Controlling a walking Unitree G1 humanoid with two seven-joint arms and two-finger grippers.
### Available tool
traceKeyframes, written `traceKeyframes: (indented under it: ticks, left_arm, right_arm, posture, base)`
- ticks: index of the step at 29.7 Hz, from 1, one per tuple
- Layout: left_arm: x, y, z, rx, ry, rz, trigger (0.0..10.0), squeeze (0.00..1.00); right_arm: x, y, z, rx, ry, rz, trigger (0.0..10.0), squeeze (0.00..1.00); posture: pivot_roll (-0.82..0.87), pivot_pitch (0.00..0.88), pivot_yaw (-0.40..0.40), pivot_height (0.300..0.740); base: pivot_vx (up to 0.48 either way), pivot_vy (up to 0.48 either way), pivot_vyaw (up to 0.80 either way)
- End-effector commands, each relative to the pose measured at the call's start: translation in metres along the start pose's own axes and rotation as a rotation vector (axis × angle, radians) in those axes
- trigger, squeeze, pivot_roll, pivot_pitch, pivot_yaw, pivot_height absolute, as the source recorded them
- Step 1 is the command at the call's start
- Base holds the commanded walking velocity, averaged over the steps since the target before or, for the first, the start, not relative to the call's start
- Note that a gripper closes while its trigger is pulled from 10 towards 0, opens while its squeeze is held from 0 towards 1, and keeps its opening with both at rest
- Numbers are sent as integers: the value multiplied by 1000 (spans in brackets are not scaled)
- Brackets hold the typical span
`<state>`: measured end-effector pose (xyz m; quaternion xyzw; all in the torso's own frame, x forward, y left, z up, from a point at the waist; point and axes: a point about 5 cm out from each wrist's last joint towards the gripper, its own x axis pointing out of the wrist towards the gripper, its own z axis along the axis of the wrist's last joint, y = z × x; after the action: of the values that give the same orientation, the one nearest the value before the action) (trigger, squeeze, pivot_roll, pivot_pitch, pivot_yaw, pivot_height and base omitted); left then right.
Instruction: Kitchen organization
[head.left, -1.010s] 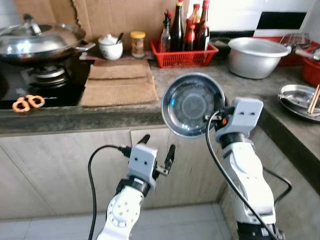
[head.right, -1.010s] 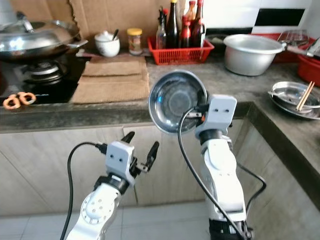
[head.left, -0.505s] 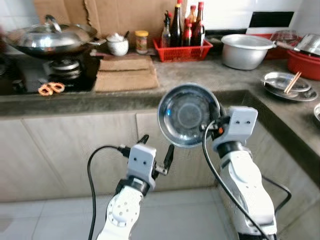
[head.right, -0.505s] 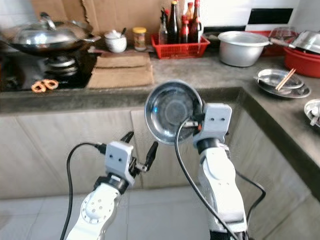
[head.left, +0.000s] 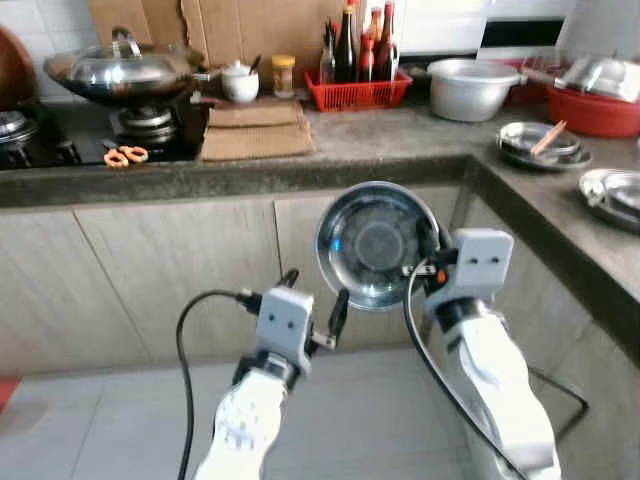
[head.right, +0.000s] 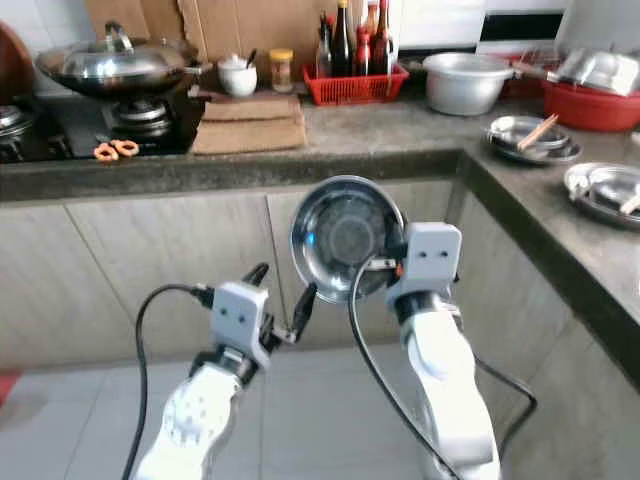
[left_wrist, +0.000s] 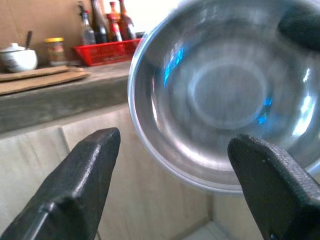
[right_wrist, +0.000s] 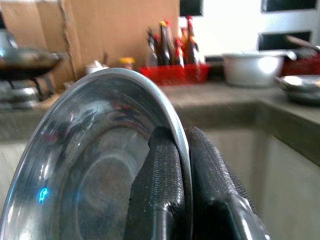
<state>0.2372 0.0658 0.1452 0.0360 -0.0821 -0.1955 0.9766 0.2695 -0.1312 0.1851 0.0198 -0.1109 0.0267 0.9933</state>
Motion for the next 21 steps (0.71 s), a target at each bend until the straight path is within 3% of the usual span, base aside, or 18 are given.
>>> traceKeyframes:
  ticks: [1, 10, 21]
  left_arm:
    - [1, 3, 2, 13, -3, 7, 10000, 0]
    - [0, 4, 1, -18, 9, 15, 10000, 0]
    - [-1, 6, 1, -24, 12, 16, 10000, 0]
  right_arm:
    - [1, 0, 11, 7, -46, -6, 10000, 0]
    - [-2, -3, 8, 2, -31, -19, 10000, 0]
    - [-6, -1, 5, 8, -13, -17, 10000, 0]
  posture:
    - [38, 33, -16, 740]
    - [34, 38, -16, 740]
    - [35, 43, -11, 740]
  base:
    - [0, 0, 0]
    - [0, 0, 0]
    - [0, 22, -740]
